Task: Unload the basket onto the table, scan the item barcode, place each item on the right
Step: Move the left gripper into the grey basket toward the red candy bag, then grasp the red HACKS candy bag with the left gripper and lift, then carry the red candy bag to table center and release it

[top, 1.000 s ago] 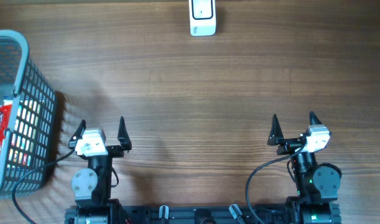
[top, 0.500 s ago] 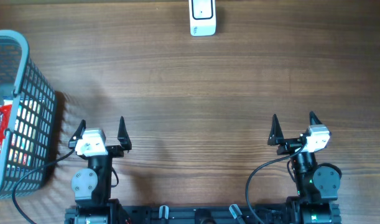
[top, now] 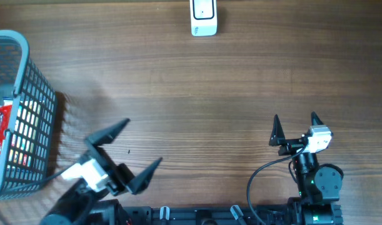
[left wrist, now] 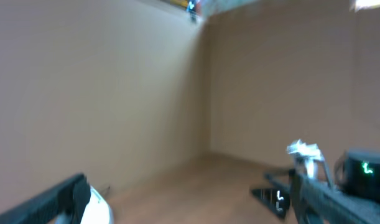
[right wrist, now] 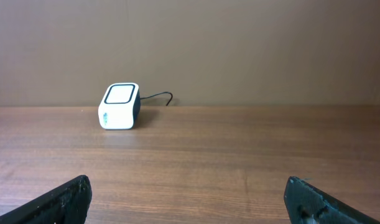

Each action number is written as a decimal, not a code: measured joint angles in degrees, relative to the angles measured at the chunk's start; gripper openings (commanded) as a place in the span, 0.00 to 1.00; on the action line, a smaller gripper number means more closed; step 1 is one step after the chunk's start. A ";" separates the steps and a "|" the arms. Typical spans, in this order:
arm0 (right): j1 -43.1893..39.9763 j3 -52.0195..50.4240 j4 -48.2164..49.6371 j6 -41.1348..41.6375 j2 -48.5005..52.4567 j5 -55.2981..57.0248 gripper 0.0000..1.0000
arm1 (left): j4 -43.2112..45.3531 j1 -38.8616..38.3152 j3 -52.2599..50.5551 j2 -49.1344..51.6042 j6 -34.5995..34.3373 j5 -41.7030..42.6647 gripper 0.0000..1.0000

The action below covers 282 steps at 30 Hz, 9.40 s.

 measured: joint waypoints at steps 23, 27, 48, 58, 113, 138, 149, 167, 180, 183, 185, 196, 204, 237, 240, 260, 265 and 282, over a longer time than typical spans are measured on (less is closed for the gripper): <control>0.00 0.00 0.02 0.00 0.00 0.02 1.00 | -78.23 16.61 110.68 84.91 -4.46 -84.91 1.00; 0.00 0.00 0.00 -0.02 -0.02 0.02 1.00 | -78.60 30.84 104.30 84.72 -8.48 -80.94 1.00; 0.00 0.00 0.02 0.00 0.00 0.02 1.00 | -77.46 45.42 81.09 106.49 -4.04 -57.66 1.00; 0.00 0.00 0.02 0.00 0.00 0.02 1.00 | -65.53 45.42 69.13 106.57 -3.52 -57.92 1.00; 0.00 0.00 0.02 0.00 -0.02 0.02 1.00 | -37.70 45.40 59.67 108.89 -2.82 -57.81 1.00; 0.00 0.00 0.02 0.00 -0.02 0.02 1.00 | -42.91 45.38 59.01 75.78 -2.69 -51.89 0.04; 0.00 0.00 -0.02 -0.02 -0.04 0.02 1.00 | -32.44 24.87 59.08 60.87 -13.90 -32.54 0.04; 0.04 0.00 0.04 -0.02 0.00 0.22 1.00 | -59.47 -25.77 60.83 102.44 -7.02 -41.57 1.00; 0.04 0.00 0.02 -0.02 0.00 0.22 1.00 | -76.52 -14.67 75.36 84.00 -3.19 -50.77 0.04; 0.04 0.00 0.02 0.00 0.00 0.22 1.00 | -73.72 -16.50 68.37 90.60 -3.21 -45.92 0.04; 0.04 0.00 0.00 0.00 0.00 0.22 1.00 | -71.89 -19.08 64.52 95.38 -3.21 -43.65 0.04; 0.04 0.00 0.02 -0.02 0.00 0.22 1.00 | -68.87 -26.10 57.72 106.90 -5.84 -55.43 0.04; 0.04 0.00 0.02 -0.02 0.00 0.22 1.00 | -72.13 -26.10 63.06 102.40 -8.02 -51.17 0.04; 0.04 0.00 0.00 -0.02 0.00 0.22 1.00 | -55.52 -27.54 51.34 96.72 -5.90 -44.70 0.04; 0.04 0.00 0.02 0.00 0.00 0.22 1.00 | -53.46 -27.91 48.89 102.84 -6.80 -44.50 0.04; 0.04 0.00 0.00 0.00 0.00 0.22 1.00 | -54.75 -34.93 57.31 108.41 -7.54 -43.04 0.15; 0.04 0.00 -0.02 0.00 -0.02 0.22 1.00 | -60.89 -34.97 61.59 109.24 -8.70 -43.63 0.36; 0.04 0.00 0.04 0.00 0.00 0.24 1.00 | -57.18 -34.69 47.10 102.01 -12.74 -47.30 0.07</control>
